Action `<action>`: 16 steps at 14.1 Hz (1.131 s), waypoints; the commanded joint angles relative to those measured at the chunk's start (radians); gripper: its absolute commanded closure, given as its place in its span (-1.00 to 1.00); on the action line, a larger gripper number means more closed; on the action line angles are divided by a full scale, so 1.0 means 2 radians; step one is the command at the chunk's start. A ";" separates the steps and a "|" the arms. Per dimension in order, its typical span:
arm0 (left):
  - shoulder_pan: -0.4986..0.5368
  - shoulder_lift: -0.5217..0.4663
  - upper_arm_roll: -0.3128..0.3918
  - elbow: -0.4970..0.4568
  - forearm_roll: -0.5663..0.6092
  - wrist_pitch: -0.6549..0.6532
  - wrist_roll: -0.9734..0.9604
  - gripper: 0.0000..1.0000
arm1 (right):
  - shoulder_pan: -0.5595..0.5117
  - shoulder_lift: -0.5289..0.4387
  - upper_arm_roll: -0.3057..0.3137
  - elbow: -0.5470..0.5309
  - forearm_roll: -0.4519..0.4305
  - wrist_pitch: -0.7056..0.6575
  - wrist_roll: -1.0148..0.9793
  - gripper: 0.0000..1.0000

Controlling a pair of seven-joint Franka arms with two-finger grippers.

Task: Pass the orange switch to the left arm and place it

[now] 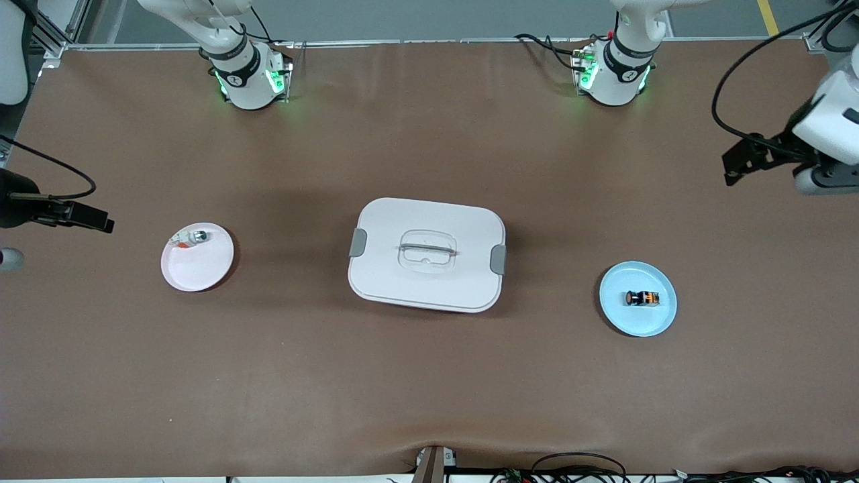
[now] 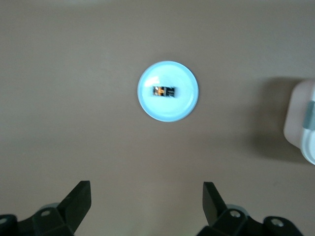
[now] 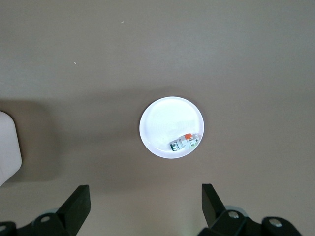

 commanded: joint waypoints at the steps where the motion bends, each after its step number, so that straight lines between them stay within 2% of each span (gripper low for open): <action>1: -0.019 -0.043 0.028 -0.055 -0.031 0.007 -0.002 -1.00 | 0.002 -0.057 0.003 -0.076 -0.008 0.031 0.010 -1.00; 5: -0.018 -0.081 0.028 -0.106 -0.044 0.026 -0.010 -1.00 | 0.001 -0.063 0.003 -0.081 -0.008 0.033 0.010 -1.00; 9: -0.017 -0.080 0.026 -0.101 -0.044 0.021 -0.039 -1.00 | -0.001 -0.065 0.002 -0.081 -0.009 0.033 0.010 -1.00; 16: -0.015 -0.046 0.028 -0.059 -0.034 0.021 -0.032 -1.00 | -0.001 -0.063 0.001 -0.075 -0.015 0.042 0.019 -1.00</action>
